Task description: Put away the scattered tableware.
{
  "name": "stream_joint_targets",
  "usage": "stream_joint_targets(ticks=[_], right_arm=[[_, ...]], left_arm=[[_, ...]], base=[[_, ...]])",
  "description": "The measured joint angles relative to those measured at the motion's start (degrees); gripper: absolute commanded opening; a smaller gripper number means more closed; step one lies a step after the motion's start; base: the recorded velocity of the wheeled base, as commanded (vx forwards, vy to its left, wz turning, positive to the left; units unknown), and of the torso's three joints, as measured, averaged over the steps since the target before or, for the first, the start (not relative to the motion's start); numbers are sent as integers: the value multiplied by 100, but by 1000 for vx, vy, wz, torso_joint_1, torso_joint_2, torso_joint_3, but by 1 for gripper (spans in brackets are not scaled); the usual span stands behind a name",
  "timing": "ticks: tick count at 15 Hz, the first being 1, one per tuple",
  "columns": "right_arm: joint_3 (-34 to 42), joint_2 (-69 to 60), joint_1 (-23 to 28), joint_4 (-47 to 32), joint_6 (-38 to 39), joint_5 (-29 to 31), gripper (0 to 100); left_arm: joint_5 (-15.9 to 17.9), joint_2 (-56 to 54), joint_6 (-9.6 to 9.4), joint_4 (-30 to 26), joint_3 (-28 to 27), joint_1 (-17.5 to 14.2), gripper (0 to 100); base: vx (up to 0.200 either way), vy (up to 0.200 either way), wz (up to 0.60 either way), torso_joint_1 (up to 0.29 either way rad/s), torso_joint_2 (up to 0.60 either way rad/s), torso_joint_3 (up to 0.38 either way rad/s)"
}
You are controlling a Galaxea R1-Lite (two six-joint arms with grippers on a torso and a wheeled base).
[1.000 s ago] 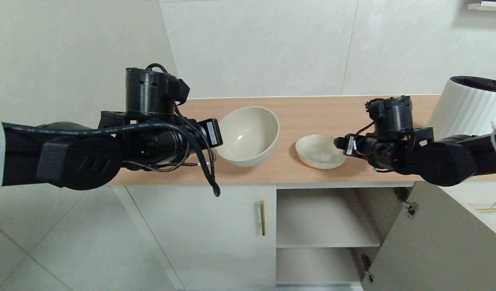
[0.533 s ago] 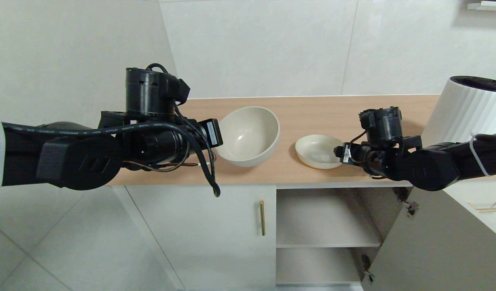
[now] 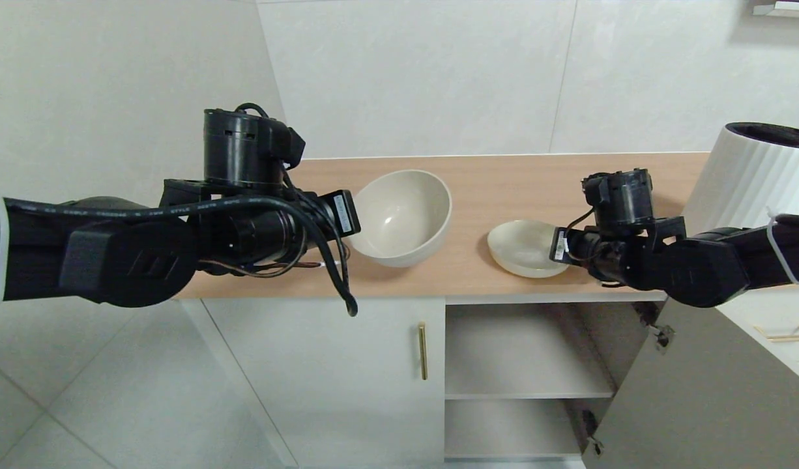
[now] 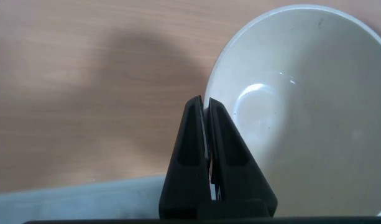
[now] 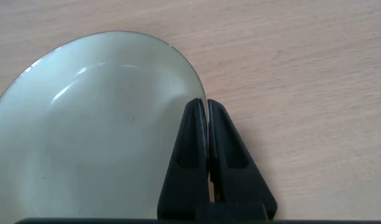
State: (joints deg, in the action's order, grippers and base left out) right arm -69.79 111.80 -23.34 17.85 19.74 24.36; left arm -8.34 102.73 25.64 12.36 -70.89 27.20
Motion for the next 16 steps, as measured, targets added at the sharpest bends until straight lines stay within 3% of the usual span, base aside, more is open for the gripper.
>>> stream_joint_targets(ticks=[3,7,9,12,16], right_arm=[[232,-373,-13,-56,-12,-145,0],[800,-1261,-33,-477,-15,-892,0],[1058,-1712,-134,-1039,-12,-1048,0],[1679,-2294,-250,-1246,-26,-1407,0],[2216,-2817,-265,-1259,-121,-1736,0]], left_arm=[[-143,0,189,354,57,13,0],[-173,-243,156,430,557,33,0],[-107,-566,-68,564,1119,102,0],[541,-1045,-763,940,1982,166,0],[547,-1112,-798,983,2188,185,0]], base=[[0,0,0,0,0,0],[0,0,0,0,0,0],[0,0,0,0,0,0],[0,0,0,0,0,0],[0,0,0,0,0,0]])
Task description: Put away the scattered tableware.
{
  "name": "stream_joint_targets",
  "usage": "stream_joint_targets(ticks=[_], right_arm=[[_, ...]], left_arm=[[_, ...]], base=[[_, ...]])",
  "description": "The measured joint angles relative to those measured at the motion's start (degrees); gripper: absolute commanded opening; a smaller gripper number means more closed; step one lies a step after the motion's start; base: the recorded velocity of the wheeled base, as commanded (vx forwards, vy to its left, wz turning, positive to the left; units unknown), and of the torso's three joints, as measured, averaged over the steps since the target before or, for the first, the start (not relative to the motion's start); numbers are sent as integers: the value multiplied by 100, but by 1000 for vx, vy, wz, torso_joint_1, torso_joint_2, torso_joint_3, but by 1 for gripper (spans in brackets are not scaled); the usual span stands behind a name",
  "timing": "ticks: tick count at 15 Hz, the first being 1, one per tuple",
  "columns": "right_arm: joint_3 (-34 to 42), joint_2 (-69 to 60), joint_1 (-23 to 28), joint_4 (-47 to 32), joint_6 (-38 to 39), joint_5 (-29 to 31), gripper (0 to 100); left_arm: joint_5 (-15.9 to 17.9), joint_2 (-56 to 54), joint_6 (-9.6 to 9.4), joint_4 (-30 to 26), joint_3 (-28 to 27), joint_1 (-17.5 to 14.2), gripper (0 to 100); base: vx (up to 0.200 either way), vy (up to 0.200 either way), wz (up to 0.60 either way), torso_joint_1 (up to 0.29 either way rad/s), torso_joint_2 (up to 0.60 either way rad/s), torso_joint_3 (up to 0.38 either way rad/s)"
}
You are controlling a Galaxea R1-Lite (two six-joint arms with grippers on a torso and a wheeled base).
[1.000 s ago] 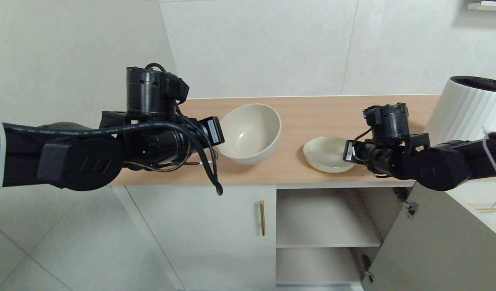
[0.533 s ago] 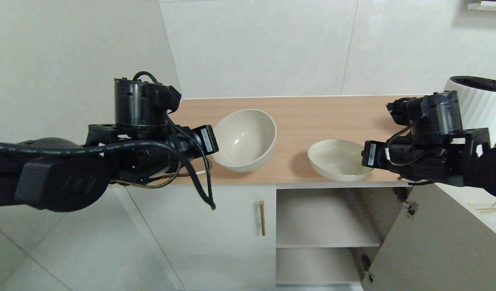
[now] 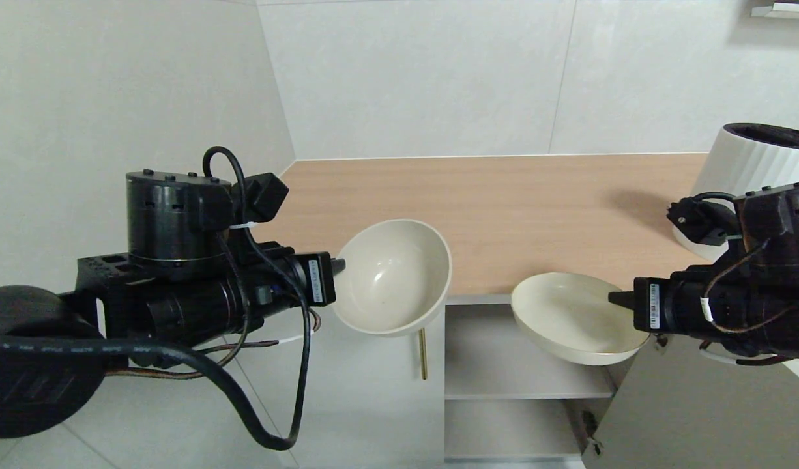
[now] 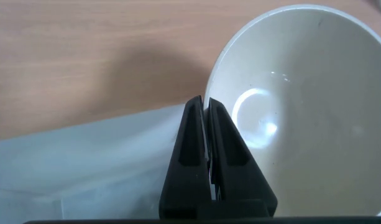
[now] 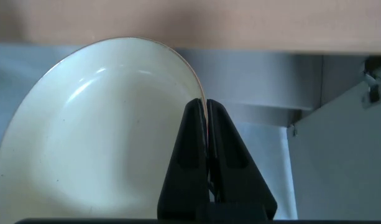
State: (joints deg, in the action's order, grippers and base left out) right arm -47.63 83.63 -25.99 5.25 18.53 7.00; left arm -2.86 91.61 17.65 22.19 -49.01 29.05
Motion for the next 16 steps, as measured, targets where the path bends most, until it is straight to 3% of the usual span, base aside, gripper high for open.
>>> stream_joint_targets(ticks=[3,6,10,12,16], right_arm=[[118,-41,0,24,-44,-5,0],[171,-37,6,32,-118,-7,0],[183,22,24,33,-118,0,0],[183,99,45,40,-118,20,0],[183,247,74,46,-116,22,0]], left_arm=[[-17,52,5,-5,17,49,0],[-20,72,7,-2,37,55,0],[-6,98,-26,-2,77,93,0],[-13,135,-160,-10,113,79,0],[-11,158,-169,1,151,85,0]], base=[[0,0,0,0,0,0],[-200,0,0,6,-1,4],[0,0,0,0,0,0],[0,0,0,0,0,0],[0,0,0,0,0,0]])
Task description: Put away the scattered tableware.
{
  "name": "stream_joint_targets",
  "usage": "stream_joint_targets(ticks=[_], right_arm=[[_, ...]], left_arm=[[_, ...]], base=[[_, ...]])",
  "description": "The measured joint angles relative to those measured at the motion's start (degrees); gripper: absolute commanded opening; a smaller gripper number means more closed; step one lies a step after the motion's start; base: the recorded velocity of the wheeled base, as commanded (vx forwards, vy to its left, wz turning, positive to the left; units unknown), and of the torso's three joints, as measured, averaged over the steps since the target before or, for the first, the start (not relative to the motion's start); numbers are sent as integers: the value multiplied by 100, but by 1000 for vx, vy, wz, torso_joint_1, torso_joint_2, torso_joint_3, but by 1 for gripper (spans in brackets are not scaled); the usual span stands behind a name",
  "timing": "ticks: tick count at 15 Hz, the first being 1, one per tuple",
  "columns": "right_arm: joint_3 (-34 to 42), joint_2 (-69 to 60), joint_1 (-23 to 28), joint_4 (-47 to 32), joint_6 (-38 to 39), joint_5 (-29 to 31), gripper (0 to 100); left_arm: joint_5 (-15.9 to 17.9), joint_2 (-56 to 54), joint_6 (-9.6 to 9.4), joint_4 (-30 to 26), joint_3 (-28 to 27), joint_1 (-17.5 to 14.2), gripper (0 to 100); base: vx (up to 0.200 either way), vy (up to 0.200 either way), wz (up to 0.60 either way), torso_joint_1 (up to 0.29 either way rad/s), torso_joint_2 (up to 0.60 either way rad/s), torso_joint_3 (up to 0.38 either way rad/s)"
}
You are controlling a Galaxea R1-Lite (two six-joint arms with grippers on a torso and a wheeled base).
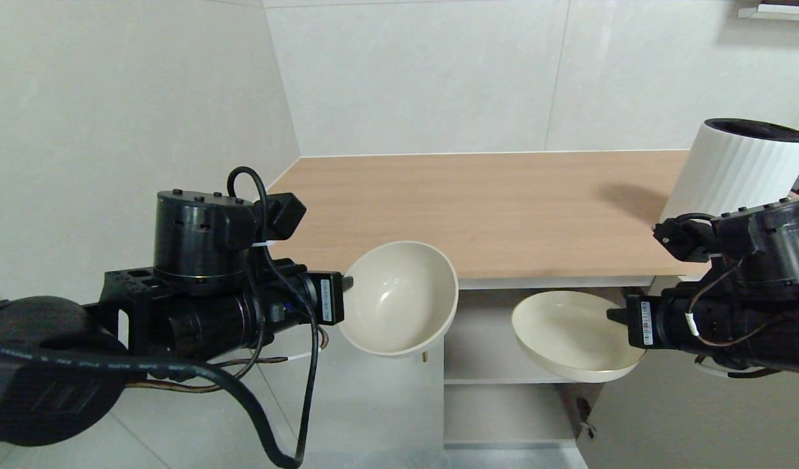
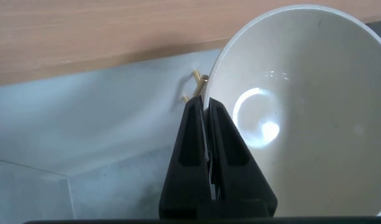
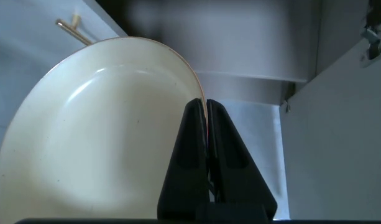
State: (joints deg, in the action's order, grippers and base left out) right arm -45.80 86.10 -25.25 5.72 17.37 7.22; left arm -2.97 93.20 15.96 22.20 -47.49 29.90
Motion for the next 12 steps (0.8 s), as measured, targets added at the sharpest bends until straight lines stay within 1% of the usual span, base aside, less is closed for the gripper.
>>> stream_joint_targets(ticks=[5,7,12], right_arm=[[-9,177,45,24,-5,9,0],[-11,213,50,24,-7,9,0],[-9,243,48,20,-5,9,0]], left_arm=[[16,44,0,5,-5,0,0],[20,57,0,-1,-5,-4,0],[27,82,0,-11,4,-2,0]], base=[[0,0,0,-12,34,18],[0,0,0,-144,354,195],[0,0,0,-194,455,261]])
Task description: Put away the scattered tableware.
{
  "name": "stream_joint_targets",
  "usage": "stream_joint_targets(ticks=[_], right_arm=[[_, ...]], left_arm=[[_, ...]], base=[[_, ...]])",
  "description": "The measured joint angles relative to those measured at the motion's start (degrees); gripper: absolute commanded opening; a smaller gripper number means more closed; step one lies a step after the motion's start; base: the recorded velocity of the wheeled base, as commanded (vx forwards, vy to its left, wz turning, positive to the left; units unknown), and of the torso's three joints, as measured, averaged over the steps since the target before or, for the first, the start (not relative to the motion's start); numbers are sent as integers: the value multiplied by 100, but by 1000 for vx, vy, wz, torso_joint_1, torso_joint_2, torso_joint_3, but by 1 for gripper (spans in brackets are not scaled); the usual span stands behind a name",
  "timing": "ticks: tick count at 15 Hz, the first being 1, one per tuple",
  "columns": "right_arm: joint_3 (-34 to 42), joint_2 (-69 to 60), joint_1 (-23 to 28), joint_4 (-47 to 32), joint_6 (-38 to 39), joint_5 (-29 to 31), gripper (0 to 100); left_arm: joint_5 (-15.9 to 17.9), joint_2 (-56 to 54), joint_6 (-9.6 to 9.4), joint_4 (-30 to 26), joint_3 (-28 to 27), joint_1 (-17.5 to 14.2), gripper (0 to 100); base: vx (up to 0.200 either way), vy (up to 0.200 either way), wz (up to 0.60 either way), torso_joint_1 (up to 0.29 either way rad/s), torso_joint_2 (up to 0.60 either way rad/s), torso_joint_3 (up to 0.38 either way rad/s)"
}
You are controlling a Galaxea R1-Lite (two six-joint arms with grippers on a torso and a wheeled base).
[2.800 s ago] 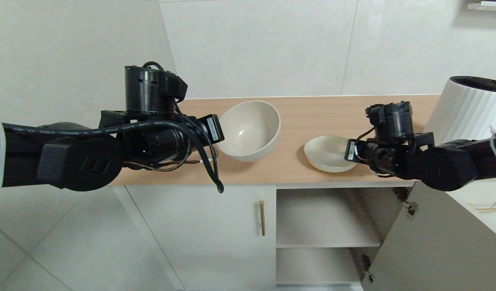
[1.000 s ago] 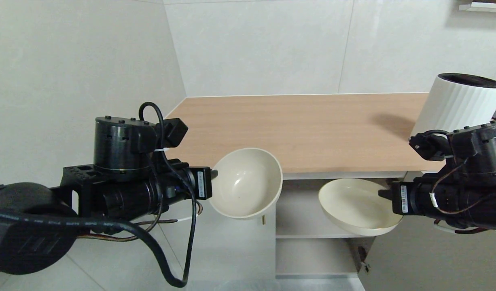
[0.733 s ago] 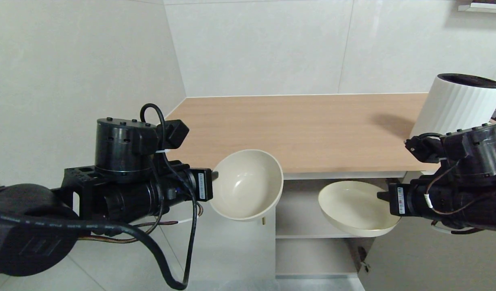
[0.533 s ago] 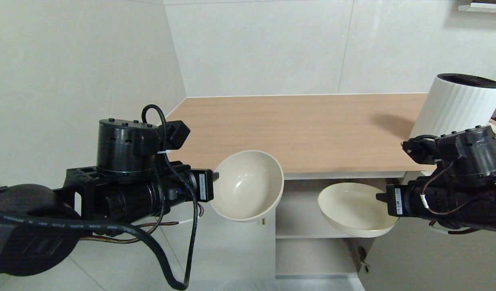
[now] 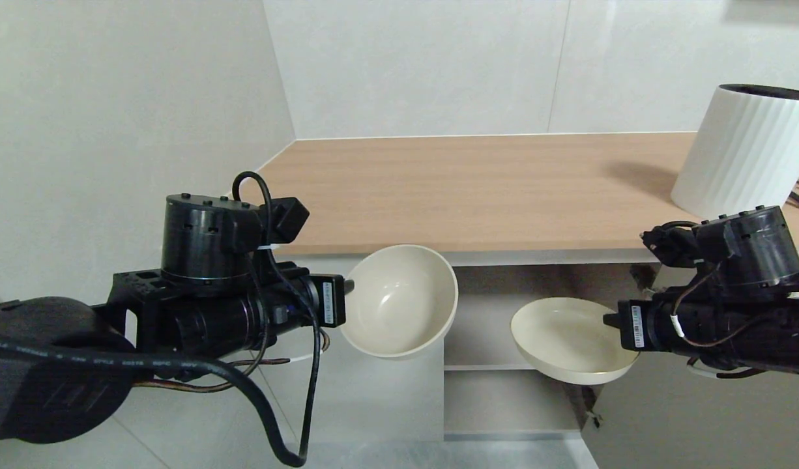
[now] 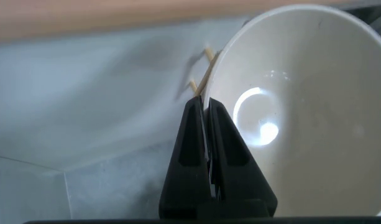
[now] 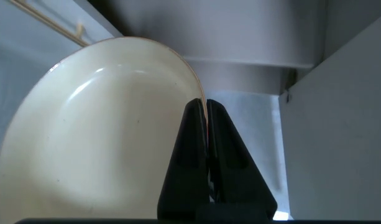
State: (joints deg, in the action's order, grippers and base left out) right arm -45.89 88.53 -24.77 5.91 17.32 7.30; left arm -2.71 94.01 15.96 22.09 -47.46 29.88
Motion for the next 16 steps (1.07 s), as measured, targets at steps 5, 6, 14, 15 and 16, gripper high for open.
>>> stream_joint_targets(ticks=[5,6,14,15,16], right_arm=[[0,48,2,2,-2,0,0],[0,61,2,0,0,-2,0],[2,94,0,2,0,0,0],[2,111,0,7,-2,0,0],[2,141,-2,7,-2,-2,0]], left_arm=[[2,37,0,0,-9,2,0],[2,39,2,0,-9,2,0],[6,41,2,2,-9,0,0],[9,50,2,7,-9,2,0],[17,63,2,5,-9,0,0]], base=[[0,0,0,-180,458,276],[0,0,0,-163,456,295],[0,0,0,-71,212,136],[0,0,0,0,0,0],[0,0,0,0,0,0]])
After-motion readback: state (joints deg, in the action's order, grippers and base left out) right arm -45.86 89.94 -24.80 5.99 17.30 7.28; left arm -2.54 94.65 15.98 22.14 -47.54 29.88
